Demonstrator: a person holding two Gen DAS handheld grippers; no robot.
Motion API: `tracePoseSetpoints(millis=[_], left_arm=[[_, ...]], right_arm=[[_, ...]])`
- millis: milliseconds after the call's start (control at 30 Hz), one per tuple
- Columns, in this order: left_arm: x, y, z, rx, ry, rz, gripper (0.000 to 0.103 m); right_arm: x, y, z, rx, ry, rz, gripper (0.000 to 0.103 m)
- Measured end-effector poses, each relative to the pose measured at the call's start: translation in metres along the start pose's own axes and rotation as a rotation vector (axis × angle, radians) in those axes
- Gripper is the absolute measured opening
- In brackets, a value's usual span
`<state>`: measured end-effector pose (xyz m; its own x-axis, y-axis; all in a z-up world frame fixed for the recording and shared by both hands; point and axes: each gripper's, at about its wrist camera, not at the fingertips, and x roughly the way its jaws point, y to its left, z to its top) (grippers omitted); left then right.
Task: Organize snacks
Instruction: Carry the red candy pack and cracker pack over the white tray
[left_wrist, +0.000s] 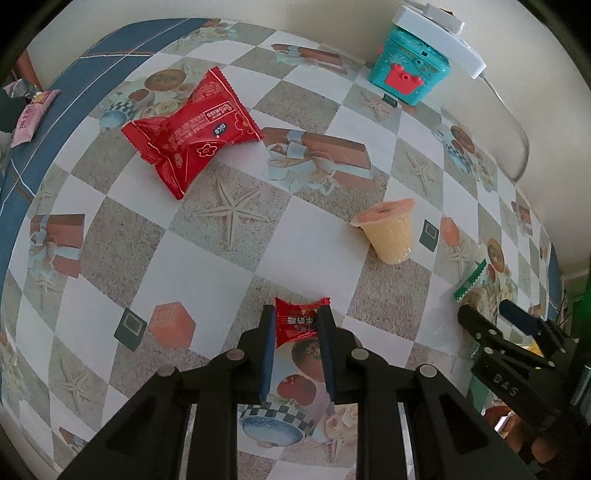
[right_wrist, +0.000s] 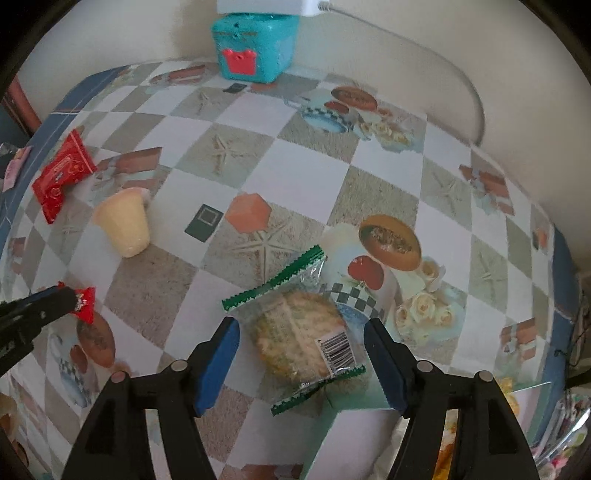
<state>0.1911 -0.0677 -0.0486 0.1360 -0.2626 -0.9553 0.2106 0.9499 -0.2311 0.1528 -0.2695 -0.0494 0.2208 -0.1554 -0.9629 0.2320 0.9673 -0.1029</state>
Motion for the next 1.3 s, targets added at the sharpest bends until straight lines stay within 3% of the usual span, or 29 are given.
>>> tracePoseSetpoints(millis=[100, 167, 333, 633, 800, 1000, 1300], left_arm=[[0.003, -0.001, -0.001, 0.008, 0.017, 0.005, 0.04], [0.005, -0.002, -0.002, 0.008, 0.028, 0.003, 0.041], [0.006, -0.009, -0.004, 0.039, 0.033, -0.008, 0.055], [0.013, -0.024, -0.006, 0.096, 0.015, 0.047, 0.055], [0.017, -0.032, -0.005, 0.131, -0.011, 0.114, 0.033], [0.013, -0.026, -0.002, 0.1, -0.017, 0.094, 0.03], [-0.016, -0.009, -0.011, 0.065, -0.039, 0.074, 0.03]], right_arm=[[0.009, 0.0, -0.001, 0.003, 0.019, 0.0, 0.072], [0.009, -0.003, -0.001, 0.014, 0.005, 0.02, 0.062], [0.007, -0.003, -0.002, 0.001, -0.003, 0.025, 0.06], [-0.001, 0.019, -0.01, -0.011, -0.013, 0.041, 0.059], [-0.003, 0.026, -0.011, -0.013, -0.011, 0.046, 0.059], [-0.007, 0.027, -0.016, -0.001, -0.011, 0.06, 0.058], [-0.037, 0.024, -0.038, 0.104, -0.071, 0.159, 0.056]])
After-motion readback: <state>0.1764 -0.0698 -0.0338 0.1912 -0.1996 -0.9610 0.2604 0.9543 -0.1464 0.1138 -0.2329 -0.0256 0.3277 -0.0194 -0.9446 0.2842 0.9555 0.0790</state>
